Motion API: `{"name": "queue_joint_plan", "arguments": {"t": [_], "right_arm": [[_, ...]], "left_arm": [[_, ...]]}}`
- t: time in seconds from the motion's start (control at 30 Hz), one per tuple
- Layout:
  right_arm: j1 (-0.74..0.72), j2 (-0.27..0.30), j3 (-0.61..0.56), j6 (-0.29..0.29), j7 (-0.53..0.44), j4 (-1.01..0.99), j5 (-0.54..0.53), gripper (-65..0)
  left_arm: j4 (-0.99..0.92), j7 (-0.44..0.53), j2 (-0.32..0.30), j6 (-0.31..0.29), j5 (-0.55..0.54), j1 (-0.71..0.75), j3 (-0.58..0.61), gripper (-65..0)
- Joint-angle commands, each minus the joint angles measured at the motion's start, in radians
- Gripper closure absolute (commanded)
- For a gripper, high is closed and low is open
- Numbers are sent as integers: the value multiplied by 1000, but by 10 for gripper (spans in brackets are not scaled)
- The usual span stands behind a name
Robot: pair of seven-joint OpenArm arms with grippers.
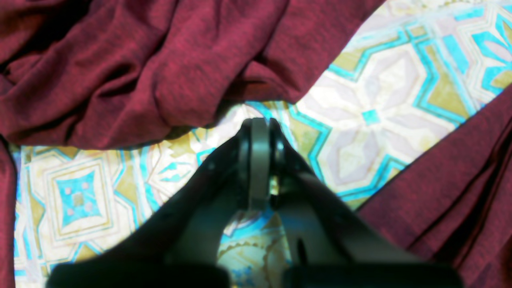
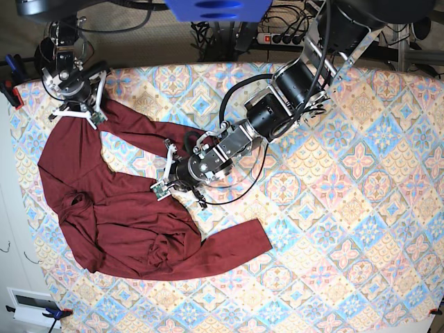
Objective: Layout the t-shirt on the table in an organized manner, then fold the t-shirt properly
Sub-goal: 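Drag the sleeve with the left gripper toward the right gripper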
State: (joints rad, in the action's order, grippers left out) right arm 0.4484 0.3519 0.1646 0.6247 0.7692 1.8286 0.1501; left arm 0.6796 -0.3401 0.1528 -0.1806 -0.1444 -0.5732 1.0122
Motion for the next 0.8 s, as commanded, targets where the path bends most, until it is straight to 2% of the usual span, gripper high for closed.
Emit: {"name": "queue_joint_plan", "arguments": {"t": [0.0, 0.07, 0.17, 0.3, 0.43, 0.5, 0.63, 0.77], "right_arm": [[-3, 14, 6, -7, -9, 26, 1, 0], [-1, 14, 6, -7, -9, 47, 1, 0], [10, 14, 13, -7, -9, 59, 1, 0], [8, 14, 43, -7, -14, 62, 1, -3], [7, 9, 79, -7, -11, 79, 3, -6], [-1, 8, 77, -7, -15, 98, 3, -33], [-55, -15, 46, -7, -15, 118, 3, -126], [-135, -37, -27, -7, -17, 115, 3, -187]], "left_arm": [[5, -49, -3, -3, 9, -8, 4, 0], [38, -119, -25, -3, 7, 17, 1, 0], [210, -245, -127, -3, 6, 88, -2, 0], [500, -305, -275, -3, 4, 207, -3, 0], [658, -379, -362, -3, 4, 316, -6, 0], [693, -383, -396, -3, 6, 368, -33, 0], [782, -391, -436, -3, 1, 483, -118, 0], [914, -391, -505, -3, 6, 595, -155, 0]]}}
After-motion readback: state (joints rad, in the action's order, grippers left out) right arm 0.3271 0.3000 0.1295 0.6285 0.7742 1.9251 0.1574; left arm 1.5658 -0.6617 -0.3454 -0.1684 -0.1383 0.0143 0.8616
